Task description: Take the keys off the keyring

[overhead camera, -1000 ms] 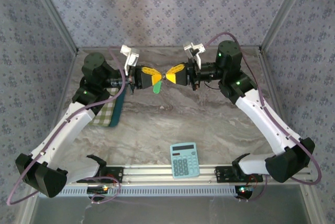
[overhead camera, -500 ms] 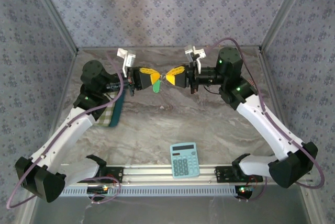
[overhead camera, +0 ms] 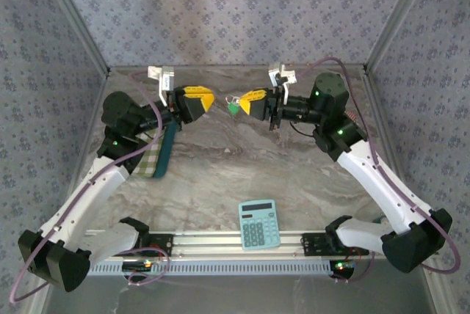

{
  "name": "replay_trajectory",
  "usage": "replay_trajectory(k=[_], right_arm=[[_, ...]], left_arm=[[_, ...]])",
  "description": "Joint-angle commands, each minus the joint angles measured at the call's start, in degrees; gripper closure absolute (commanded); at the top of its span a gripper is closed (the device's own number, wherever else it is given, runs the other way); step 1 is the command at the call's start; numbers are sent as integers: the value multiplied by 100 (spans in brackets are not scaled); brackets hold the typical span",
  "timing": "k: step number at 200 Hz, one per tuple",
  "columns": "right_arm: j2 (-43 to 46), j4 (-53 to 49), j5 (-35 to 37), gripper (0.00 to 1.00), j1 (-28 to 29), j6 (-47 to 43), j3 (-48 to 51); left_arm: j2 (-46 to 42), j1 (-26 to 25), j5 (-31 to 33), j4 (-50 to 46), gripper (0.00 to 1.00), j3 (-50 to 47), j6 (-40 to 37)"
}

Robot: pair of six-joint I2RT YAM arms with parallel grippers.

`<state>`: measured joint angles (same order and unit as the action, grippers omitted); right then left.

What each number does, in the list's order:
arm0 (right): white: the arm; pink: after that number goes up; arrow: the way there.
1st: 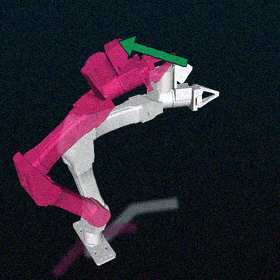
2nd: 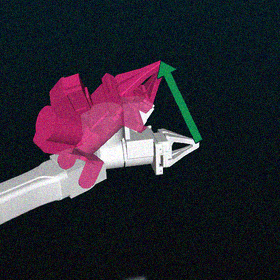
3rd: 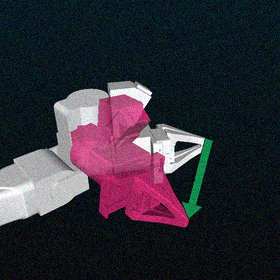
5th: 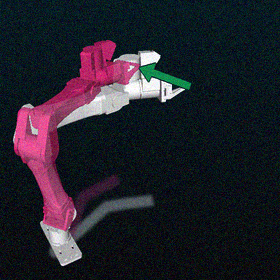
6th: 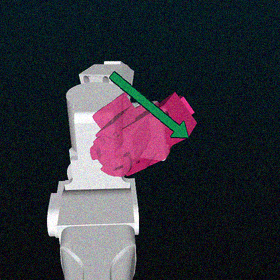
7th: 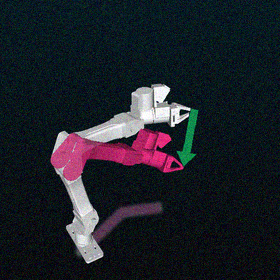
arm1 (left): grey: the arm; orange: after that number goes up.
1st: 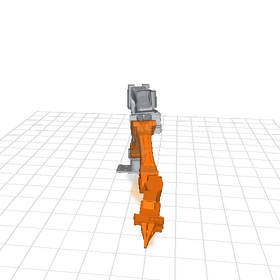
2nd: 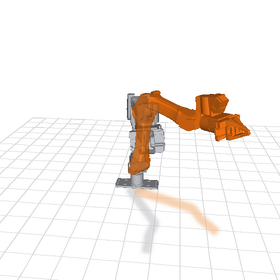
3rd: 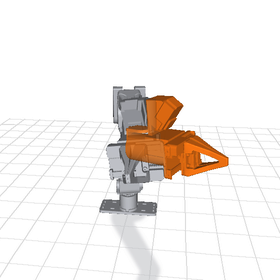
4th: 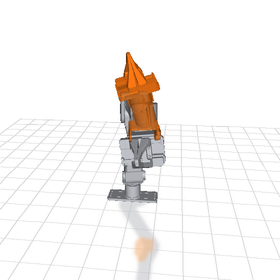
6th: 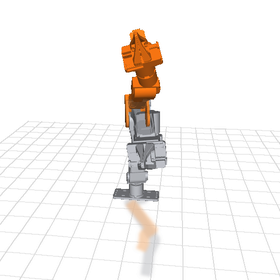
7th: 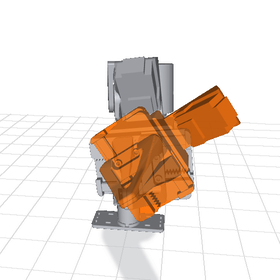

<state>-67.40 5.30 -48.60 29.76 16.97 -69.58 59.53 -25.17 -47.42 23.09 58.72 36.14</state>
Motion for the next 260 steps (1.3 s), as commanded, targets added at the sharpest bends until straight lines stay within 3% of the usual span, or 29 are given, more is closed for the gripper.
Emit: replay_trajectory(k=[1,65,171,213,260], right_arm=[[-7,-308,67,100,-108,-194,-278],[-323,-1190,-460,100,-357,-548,-726],[-476,-1225,-1061,100,-295,-548,-850],[-494,-1232,-1139,100,-216,-538,-867],[-539,-1258,-1171,100,-170,-528,-941]], left_arm=[[-176,12,101,-317,65,4,-338],[50,56,-283,-1403,49,619,-1112],[958,-203,-879,-2549,38,1661,-1831],[1155,-328,-1032,-2836,39,1901,-2028],[1202,-392,-1141,-2885,57,1943,-2073]])
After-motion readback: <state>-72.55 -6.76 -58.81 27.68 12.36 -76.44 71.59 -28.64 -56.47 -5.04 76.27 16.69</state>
